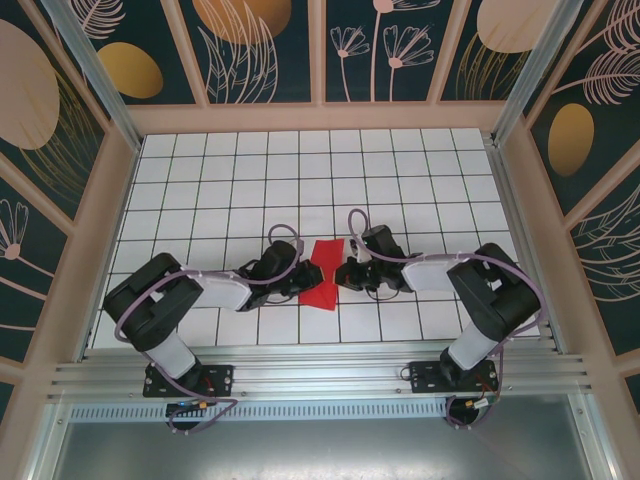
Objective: Fold a paper plane with a square sheet of paper (pick it up from the middle)
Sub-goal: Turn over the paper at the center of the table.
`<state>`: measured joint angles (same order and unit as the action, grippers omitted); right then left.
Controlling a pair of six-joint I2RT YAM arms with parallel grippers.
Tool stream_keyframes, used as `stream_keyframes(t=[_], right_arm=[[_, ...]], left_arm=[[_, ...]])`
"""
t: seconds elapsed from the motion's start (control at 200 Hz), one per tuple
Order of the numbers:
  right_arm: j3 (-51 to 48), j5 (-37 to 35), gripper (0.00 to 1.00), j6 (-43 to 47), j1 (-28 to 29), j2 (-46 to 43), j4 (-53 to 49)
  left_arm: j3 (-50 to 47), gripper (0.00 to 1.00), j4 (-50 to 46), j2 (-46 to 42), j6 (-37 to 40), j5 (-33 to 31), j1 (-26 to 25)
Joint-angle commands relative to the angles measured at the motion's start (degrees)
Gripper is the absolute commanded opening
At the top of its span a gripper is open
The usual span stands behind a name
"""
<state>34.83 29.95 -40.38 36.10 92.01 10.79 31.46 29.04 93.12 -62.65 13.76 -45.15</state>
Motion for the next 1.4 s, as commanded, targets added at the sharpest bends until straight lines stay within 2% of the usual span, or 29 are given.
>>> stream_keyframes(t=[0.0,0.18,0.32,0.485,0.585,0.776,1.036,1.116,1.166,1.256,1.396], right_arm=[[3.35,-4.74,0.01,3.88,0.37,-6.18,-8.67],[10.96,-19.83,0.02,9.00,0.75,-13.65,-29.77],[19.01,-37.22,0.03,10.59,3.60,-16.44,-46.23],[27.97,-58.50,0.03,6.62,8.41,-12.66,-64.68],[30.74,-65.00,0.02,4.88,11.25,-7.81,-70.44],[33.46,-62.43,0.05,3.99,16.23,4.76,-68.54],[40.88,-48.81,0.13,4.60,21.09,20.57,-58.31],[41.46,-44.50,0.19,4.52,21.35,21.01,-54.68],[41.11,-43.32,0.30,4.09,21.30,20.18,-53.07],[39.86,-41.63,0.38,4.64,21.07,17.39,-50.86],[34.17,-35.69,0.44,6.60,19.71,8.40,-44.12]], left_arm=[[-2.69,0.15,4.32,-5.82,-2.16,-3.45,-0.25],[-5.44,0.21,-1.61,-16.53,-2.07,-12.84,-0.29],[-5.65,0.22,-9.36,-22.62,-0.61,-19.13,-0.28],[-7.76,0.22,-14.53,-28.87,-1.81,-25.73,-0.24],[-8.99,0.23,-17.31,-32.22,-3.14,-29.29,-0.23],[-9.92,0.22,-23.03,-37.01,-5.09,-34.07,-0.26],[-11.50,0.22,-28.99,-45.41,-6.65,-38.87,-0.20],[-11.52,0.22,-30.53,-46.95,-6.46,-39.20,-0.13],[-11.49,0.22,-31.13,-47.49,-6.06,-39.11,-0.12],[-11.55,0.22,-30.58,-47.23,-5.24,-38.02,-0.15],[-11.28,0.22,-25.58,-43.82,-2.50,-34.04,-0.19]])
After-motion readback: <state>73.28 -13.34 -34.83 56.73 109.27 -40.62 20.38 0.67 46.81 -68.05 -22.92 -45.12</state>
